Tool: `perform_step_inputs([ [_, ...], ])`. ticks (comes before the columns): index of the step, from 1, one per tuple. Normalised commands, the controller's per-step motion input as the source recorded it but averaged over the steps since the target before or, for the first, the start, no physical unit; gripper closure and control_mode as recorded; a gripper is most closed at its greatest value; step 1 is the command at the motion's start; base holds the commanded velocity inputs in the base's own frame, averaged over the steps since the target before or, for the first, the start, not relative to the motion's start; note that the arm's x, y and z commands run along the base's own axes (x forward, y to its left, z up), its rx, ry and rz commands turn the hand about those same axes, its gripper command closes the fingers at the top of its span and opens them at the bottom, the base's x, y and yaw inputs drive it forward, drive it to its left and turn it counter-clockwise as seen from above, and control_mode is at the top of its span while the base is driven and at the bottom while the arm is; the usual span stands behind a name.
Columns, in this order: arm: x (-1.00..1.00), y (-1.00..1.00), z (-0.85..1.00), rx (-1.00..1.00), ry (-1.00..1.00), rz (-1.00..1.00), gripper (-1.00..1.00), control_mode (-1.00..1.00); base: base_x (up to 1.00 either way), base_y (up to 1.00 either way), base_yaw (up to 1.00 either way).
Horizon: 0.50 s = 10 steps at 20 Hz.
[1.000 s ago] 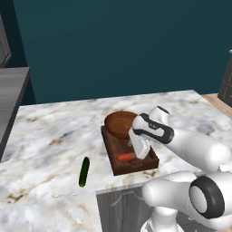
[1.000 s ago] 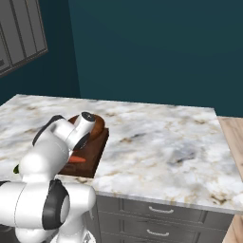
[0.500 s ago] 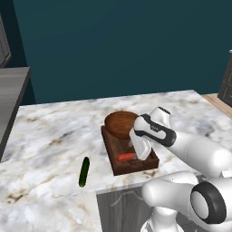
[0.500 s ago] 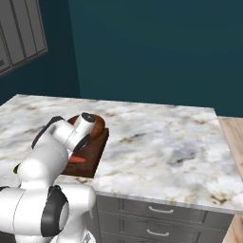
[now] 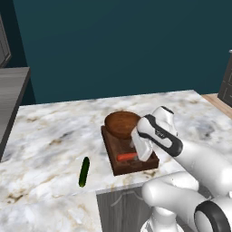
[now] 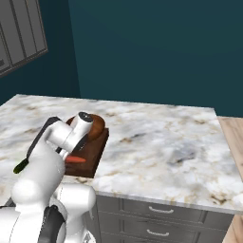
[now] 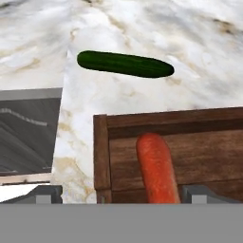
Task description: Place the two vegetables and bowl onto the tray for setting up a vegetable dip station.
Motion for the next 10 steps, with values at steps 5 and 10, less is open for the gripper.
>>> perform_step_inputs([
  [5,-0.24,0.3,0.19,0.01,0.0,-0.09,-1.0,-1.0,0.0,0.0,0.0],
  [10,-0.17,0.4,0.19,0.0,0.01,-0.22,-1.0,-1.0,0.0,0.0,0.0],
])
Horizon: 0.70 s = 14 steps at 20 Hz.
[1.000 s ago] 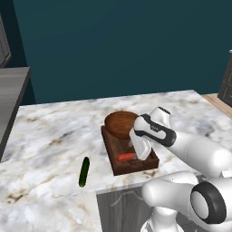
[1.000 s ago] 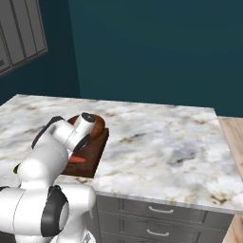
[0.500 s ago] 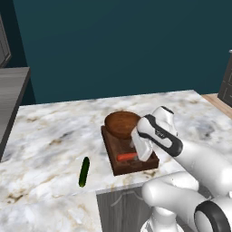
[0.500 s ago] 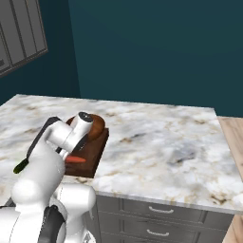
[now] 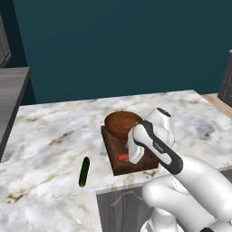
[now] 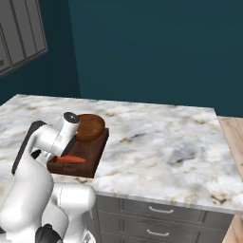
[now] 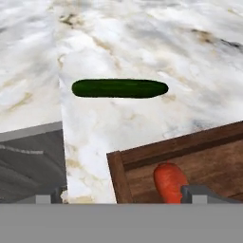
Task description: Place the two vegetables and bowl onto the tray for setting up a vegetable dip station.
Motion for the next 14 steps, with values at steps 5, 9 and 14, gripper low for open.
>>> perform_step_inputs([
  [5,-0.15,0.38,0.24,0.0,0.14,-0.28,-1.0,-1.0,0.0,0.0,0.0],
  [9,-0.14,0.39,0.18,0.0,0.17,-0.33,-1.0,-1.0,0.0,0.0,0.0],
  [14,-0.06,0.38,0.13,0.0,0.21,-0.39,-1.0,-1.0,0.0,0.0,0.0],
])
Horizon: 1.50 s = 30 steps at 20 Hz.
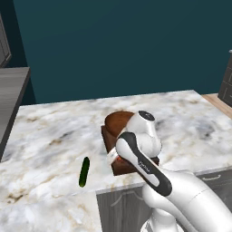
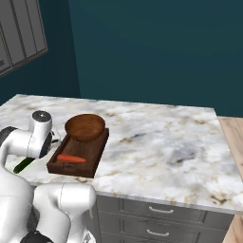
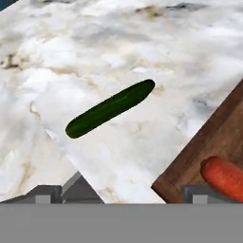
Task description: Place the two vegetables and bowl onto the tray for setting up a vegetable dip station.
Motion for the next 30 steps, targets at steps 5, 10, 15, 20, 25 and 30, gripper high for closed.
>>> perform_step_inputs([
  [5,-0.01,0.35,0.06,0.0,0.27,-0.44,-1.0,-1.0,0.0,0.0,0.0],
  [10,0.0,0.37,0.03,0.0,0.21,-0.45,-1.0,-1.0,0.0,0.0,0.0],
  [15,0.09,0.39,-0.04,0.0,0.16,-0.45,-1.0,-1.0,0.0,0.0,0.0],
  [20,0.18,0.37,-0.21,0.0,0.16,-0.43,-1.0,-1.0,0.0,0.0,0.0],
  [25,0.15,0.2,-0.33,-0.02,0.24,-0.38,-1.0,-1.0,0.0,0.0,0.0],
  [30,0.15,0.1,-0.36,-0.01,0.3,-0.31,-1.0,-1.0,0.0,0.0,0.0],
])
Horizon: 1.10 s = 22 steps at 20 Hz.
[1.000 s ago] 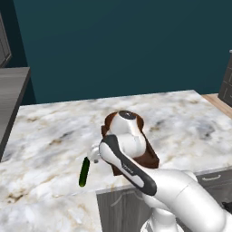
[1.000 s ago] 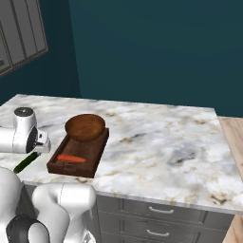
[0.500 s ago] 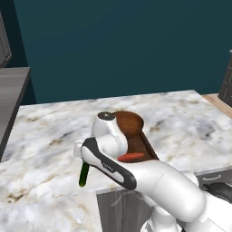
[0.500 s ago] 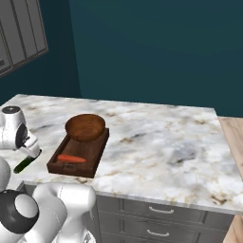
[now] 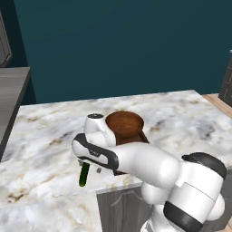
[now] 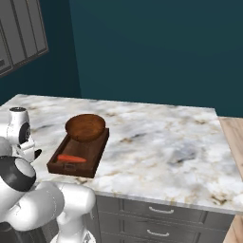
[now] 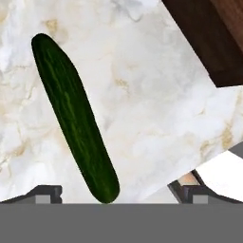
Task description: Place the two vegetables and bowl onto the tray for setting up a vegetable dip station.
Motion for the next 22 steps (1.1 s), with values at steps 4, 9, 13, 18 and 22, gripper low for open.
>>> perform_step_inputs([
  [4,0.09,0.08,-0.34,-0.01,0.18,-0.24,-1.0,-1.0,0.0,0.0,0.0],
  [9,0.01,0.1,-0.28,-0.03,0.0,-0.18,-1.0,-1.0,0.0,0.0,0.0],
  [13,0.0,0.06,-0.27,-0.09,0.0,-0.11,-1.0,-1.0,0.0,0.0,0.0],
  [18,0.0,0.0,-0.26,-0.08,0.0,-0.04,-1.0,-1.0,0.0,0.0,0.0],
  [22,0.06,0.0,-0.2,-0.06,0.0,-0.01,-1.0,-1.0,0.0,0.0,0.0],
])
